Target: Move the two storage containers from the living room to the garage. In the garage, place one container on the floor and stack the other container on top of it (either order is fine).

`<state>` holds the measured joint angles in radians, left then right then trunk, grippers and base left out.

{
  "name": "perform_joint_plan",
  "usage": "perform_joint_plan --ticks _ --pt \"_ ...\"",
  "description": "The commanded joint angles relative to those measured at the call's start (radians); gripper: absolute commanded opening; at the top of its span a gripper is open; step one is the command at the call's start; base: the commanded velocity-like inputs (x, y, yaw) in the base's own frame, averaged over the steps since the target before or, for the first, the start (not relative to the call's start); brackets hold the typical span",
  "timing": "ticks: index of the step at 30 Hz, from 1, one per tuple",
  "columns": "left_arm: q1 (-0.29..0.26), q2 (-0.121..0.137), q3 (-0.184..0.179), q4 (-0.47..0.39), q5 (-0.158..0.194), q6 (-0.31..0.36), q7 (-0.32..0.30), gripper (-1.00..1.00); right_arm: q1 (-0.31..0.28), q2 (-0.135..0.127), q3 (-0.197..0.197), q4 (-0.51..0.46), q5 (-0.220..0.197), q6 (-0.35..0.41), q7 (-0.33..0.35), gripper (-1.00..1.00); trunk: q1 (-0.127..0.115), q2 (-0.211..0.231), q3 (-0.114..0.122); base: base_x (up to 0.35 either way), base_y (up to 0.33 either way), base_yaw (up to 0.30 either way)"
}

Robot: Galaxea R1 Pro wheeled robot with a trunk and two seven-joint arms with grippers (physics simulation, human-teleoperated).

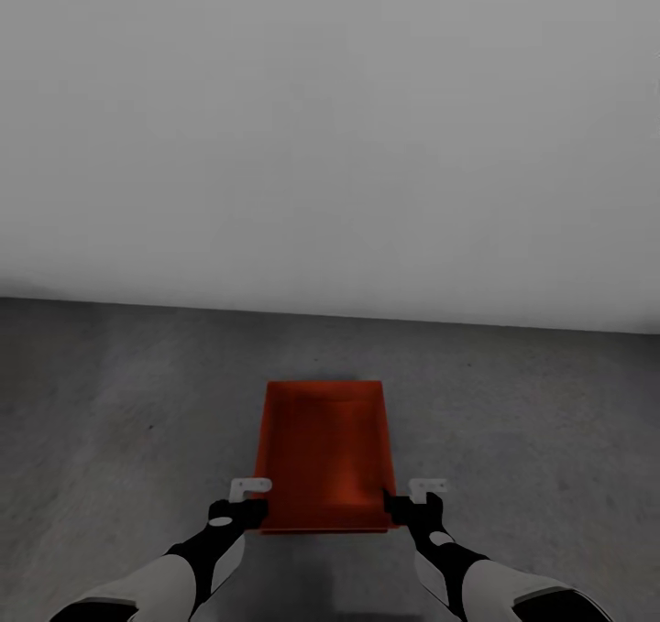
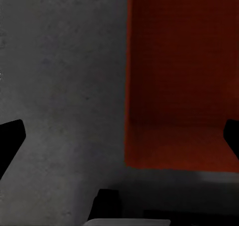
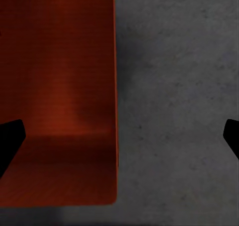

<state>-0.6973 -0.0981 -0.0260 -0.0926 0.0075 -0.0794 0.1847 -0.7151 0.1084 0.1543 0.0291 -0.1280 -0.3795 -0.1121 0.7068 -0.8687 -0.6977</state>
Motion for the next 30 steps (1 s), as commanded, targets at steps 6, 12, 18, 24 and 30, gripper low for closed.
perform_joint_plan --ticks 6,12,18,24,30 --pt "-0.001 0.001 0.0 -0.002 0.002 -0.003 0.004 1.0 -0.001 -0.002 0.008 0.003 -0.009 -0.006 -0.004 1.0 -0.023 0.042 0.018 0.0 0.0 0.0" --pt "-0.001 0.003 0.002 -0.002 0.007 -0.003 0.004 1.0 -0.001 -0.01 0.009 0.003 -0.009 -0.005 -0.005 1.0 -0.046 0.084 0.037 0.0 0.0 0.0" --pt "-0.001 0.013 0.004 -0.003 0.025 -0.003 0.004 1.0 -0.001 -0.039 0.009 0.002 -0.009 -0.001 -0.007 1.0 -0.069 0.126 0.056 0.0 0.0 0.0" --pt "-0.001 0.046 0.004 -0.003 0.034 -0.003 0.004 1.0 -0.001 -0.135 0.008 0.001 -0.009 0.003 -0.005 1.0 -0.092 0.168 0.075 0.0 0.0 0.0" --pt "-0.001 0.104 0.003 0.007 0.049 -0.001 0.002 1.0 -0.001 -0.18 0.011 0.002 -0.012 0.008 -0.004 1.0 -0.115 0.21 0.093 0.0 0.0 0.0"
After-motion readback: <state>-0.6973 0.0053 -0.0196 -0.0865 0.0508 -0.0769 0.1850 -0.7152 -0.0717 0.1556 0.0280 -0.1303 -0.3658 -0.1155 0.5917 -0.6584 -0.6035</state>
